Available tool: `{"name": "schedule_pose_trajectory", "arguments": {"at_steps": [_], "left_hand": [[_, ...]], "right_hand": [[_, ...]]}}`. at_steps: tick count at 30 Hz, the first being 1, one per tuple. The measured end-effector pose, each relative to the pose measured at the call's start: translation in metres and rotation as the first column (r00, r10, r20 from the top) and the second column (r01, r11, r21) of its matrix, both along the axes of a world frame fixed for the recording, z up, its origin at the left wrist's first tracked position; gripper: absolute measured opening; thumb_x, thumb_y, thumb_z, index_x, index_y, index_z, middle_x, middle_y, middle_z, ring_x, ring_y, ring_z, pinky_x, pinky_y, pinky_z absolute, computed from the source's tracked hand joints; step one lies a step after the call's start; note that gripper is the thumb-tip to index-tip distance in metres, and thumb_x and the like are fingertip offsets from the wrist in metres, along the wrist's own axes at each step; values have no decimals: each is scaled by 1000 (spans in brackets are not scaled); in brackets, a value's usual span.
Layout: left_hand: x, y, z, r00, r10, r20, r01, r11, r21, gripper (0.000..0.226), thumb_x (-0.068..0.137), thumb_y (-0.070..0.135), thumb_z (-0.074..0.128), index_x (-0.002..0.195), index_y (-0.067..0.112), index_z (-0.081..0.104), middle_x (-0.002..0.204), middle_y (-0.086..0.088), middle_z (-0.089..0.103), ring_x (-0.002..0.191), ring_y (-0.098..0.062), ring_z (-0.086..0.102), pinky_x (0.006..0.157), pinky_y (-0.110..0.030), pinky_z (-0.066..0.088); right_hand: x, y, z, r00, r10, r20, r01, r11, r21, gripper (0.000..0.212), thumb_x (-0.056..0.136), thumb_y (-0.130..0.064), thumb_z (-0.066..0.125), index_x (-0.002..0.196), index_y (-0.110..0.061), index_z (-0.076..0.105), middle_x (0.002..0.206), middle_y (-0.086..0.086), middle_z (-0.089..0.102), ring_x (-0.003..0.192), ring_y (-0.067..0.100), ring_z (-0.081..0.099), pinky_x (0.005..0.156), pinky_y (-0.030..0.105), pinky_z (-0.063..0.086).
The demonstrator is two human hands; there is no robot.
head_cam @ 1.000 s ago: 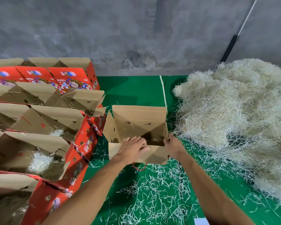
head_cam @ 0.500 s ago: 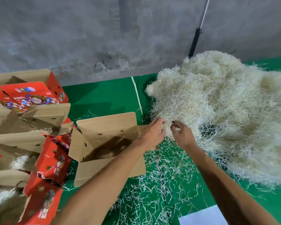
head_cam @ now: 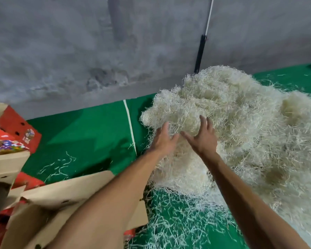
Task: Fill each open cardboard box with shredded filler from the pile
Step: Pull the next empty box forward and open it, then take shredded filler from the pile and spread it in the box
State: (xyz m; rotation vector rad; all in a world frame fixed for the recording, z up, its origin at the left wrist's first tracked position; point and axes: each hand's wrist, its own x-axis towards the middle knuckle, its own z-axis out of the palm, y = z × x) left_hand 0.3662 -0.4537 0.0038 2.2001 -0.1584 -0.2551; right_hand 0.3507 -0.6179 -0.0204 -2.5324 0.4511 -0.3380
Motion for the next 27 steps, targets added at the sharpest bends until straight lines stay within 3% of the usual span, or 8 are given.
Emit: {"name": "schedule_pose_trajectory", "arguments": {"at_steps": [5,10,13,16,18,21,24,27], "left_hand": [[49,-30,-22,990,-27,-137,23,999,-31,88,86,50,68,151,48,8,162,-1,19,141,-31,35,108,-54,33],[62,-16,-41,938,-63,-340,52,998,-41,93,76,71,64,147,52,6,163,3,14,145,-30,26,112,-55,26],[57,8,-15,941,-26,-338,-33,985,-167,101,67,95,42,150,50,7,164,8,11,147,-22,20,115,-53,18],[51,33,26,958,80,-274,-189,898,-398,97,70,97,22,151,44,23,161,10,21,145,-12,23,114,-46,17],[45,55,56,913,129,-386,-343,756,-558,91,70,96,27,141,43,48,150,3,47,136,-18,46,112,-50,33],[31,86,99,873,116,-474,-442,598,-668,85,49,101,48,103,40,73,111,6,70,103,-16,68,80,-40,55],[2,118,135,878,193,-438,-455,619,-640,71,42,89,69,104,55,66,115,18,50,119,-12,49,95,-45,45],[-20,146,155,880,320,-352,-472,674,-568,45,65,53,78,106,39,69,109,4,66,96,-15,62,69,-33,52]], "right_hand": [[43,5,-44,935,215,-281,-191,976,108,94,86,-55,68,158,-26,15,168,5,-3,146,38,28,109,65,36],[28,18,-53,965,261,14,-258,944,204,41,98,-16,60,137,-15,49,132,9,59,103,21,67,83,27,55],[29,36,-18,937,298,185,-330,926,182,43,93,-3,62,134,-15,55,135,7,60,117,20,61,99,33,50],[36,66,38,876,353,327,-421,892,165,49,93,-8,64,139,-16,52,141,2,56,121,7,50,107,26,40],[36,90,74,831,381,404,-496,837,231,48,94,-9,63,140,-18,52,140,-1,55,123,3,48,108,22,37],[24,133,115,757,426,496,-586,778,227,44,97,-16,59,140,-18,51,141,0,54,126,4,47,109,21,37],[5,177,135,706,545,452,-620,784,22,42,99,-32,45,138,-16,48,132,4,52,122,15,47,107,39,43],[-21,207,137,710,591,382,-595,794,-124,56,95,-45,34,144,-18,42,145,6,42,136,23,37,113,54,32]]}}
